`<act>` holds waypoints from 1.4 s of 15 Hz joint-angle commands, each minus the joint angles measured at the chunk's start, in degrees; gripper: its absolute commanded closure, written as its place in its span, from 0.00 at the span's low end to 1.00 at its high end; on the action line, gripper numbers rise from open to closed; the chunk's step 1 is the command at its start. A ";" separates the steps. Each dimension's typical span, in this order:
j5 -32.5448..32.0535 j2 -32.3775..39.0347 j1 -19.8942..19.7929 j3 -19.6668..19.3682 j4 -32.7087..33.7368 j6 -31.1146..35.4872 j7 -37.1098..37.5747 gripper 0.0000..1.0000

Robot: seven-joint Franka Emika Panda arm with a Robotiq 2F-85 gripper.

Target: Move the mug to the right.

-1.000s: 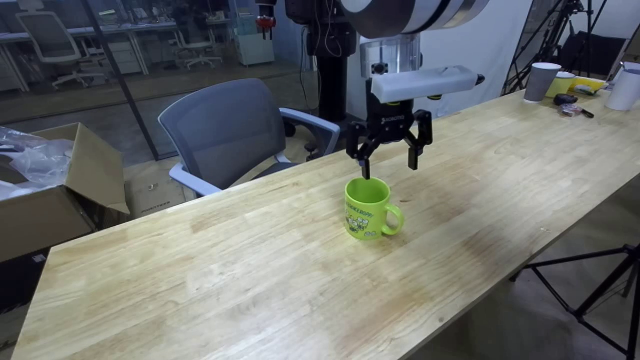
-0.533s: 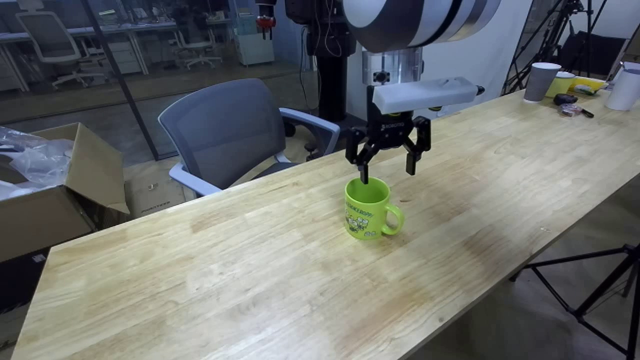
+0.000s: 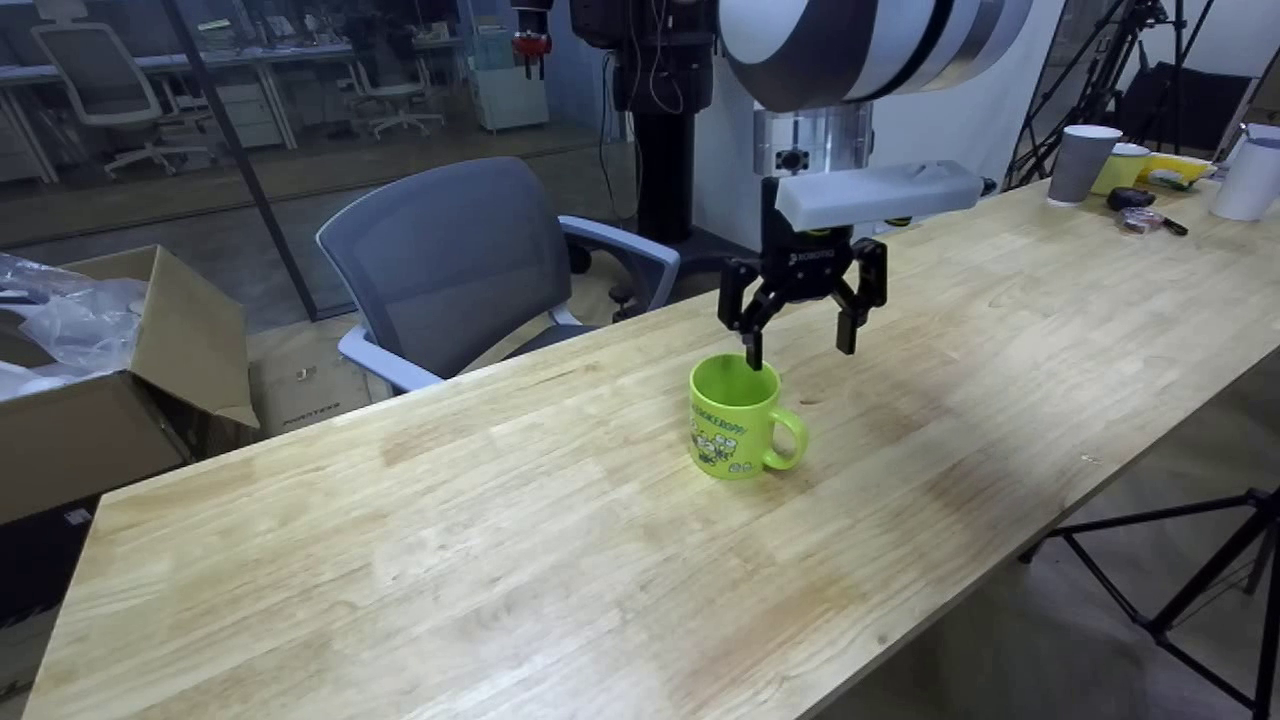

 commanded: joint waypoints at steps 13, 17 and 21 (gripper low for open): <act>-0.85 4.98 0.08 -1.85 1.48 0.97 3.39 0.00; -1.49 3.25 0.74 -1.95 1.93 -0.38 3.11 0.00; -1.80 2.64 1.32 -1.92 2.84 -1.34 3.03 0.00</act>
